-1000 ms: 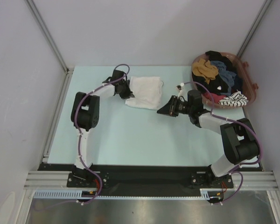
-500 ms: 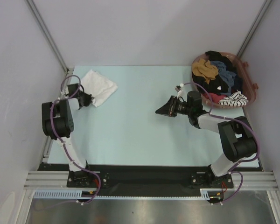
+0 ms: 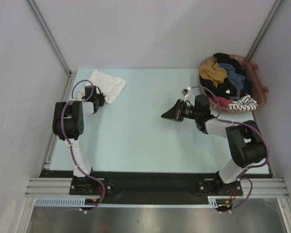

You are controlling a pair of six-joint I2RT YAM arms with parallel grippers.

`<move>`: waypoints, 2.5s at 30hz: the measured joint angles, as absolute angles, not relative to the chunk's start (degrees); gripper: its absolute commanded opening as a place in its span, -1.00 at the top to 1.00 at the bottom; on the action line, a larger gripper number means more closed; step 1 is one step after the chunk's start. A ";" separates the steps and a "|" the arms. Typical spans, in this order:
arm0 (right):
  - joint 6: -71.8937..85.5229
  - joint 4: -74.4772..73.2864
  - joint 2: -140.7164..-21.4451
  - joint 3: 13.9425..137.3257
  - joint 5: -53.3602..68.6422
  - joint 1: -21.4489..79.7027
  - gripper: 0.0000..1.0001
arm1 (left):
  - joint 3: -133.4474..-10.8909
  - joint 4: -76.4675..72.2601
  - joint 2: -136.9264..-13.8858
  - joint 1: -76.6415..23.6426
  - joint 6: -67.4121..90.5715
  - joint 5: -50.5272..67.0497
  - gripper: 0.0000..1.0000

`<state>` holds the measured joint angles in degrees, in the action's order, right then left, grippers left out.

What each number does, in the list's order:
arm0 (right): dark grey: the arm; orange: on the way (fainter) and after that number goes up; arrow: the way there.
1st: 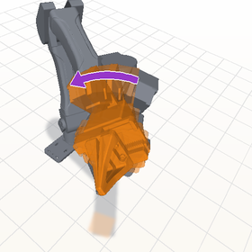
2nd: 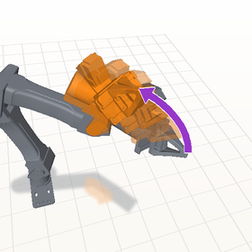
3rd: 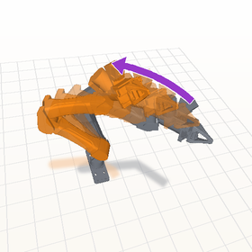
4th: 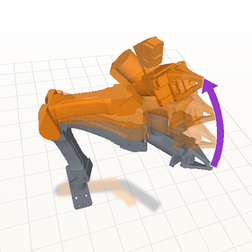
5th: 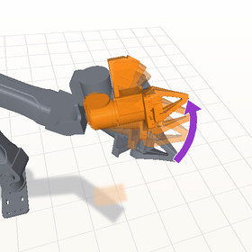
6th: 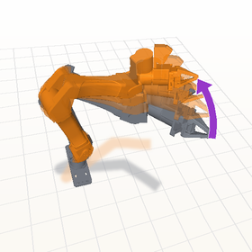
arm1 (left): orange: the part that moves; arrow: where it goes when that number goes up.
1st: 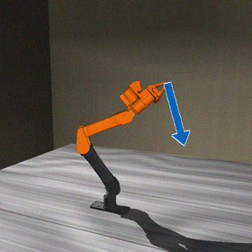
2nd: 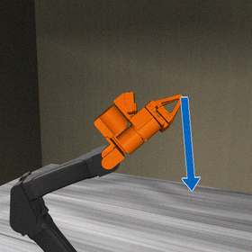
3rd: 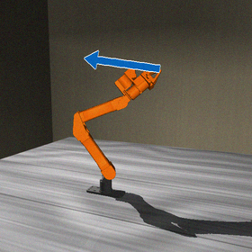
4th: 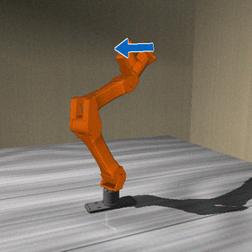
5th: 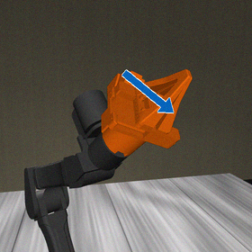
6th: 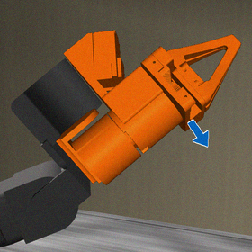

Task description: Fold and stack the tank tops

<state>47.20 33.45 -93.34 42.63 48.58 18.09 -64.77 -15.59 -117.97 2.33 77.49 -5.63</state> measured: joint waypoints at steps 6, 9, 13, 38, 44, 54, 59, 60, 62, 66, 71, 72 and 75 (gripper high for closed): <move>48.51 35.53 -94.39 42.41 49.25 18.06 0.66 | -68.77 -14.09 -120.86 -0.12 87.90 -13.15 0.93; 49.54 36.38 -94.89 42.02 49.69 18.02 0.66 | -74.89 -11.77 -124.40 -1.04 89.54 -16.23 0.92; 50.74 37.95 -95.44 41.74 50.15 17.98 0.66 | -77.60 -11.46 -126.45 -0.82 90.56 -17.34 0.91; 52.56 41.58 -95.94 39.75 51.20 16.60 0.61 | -60.95 -1.78 -104.71 2.26 81.87 -13.85 -1.00; 44.99 30.61 -89.14 39.75 46.81 16.12 0.47 | -51.92 -1.69 -90.85 3.77 65.93 -2.57 -1.00; 29.45 1.76 -62.74 46.30 26.28 15.59 -0.54 | -41.30 6.33 -58.72 -9.52 42.74 1.78 -1.00; 25.56 -8.16 -51.42 46.09 13.21 15.42 -0.99 | -37.39 7.20 -48.38 -11.35 37.26 2.17 -0.99; 25.19 -9.87 -49.60 46.06 9.76 15.35 -1.00 | -36.64 7.57 -47.35 -11.35 36.86 2.02 -0.99; 24.75 -12.47 -47.11 46.09 4.19 14.76 -0.99 | -35.33 10.07 -45.69 -11.49 37.78 -1.58 -1.00; 24.86 -17.52 -48.62 49.58 -3.07 11.42 -0.99 | -29.15 13.41 -38.61 -11.40 40.56 -10.02 -1.00; 24.73 -22.04 -64.31 64.62 -6.81 5.87 -0.87 | -18.26 10.20 -26.24 -11.40 39.94 -11.11 -0.99; 24.49 -21.96 -68.55 68.14 -7.55 5.17 -0.83 | -17.12 9.87 -24.77 -11.40 39.38 -10.59 -1.00; 23.70 -22.41 -79.53 75.90 -9.37 4.03 -0.77 | -16.12 8.27 -23.29 -11.40 37.47 -9.06 -0.99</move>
<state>23.70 -22.41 -79.53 75.90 -9.37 4.03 -16.12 8.27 -23.29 -11.40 37.47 -9.06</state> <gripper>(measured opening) 0.905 0.996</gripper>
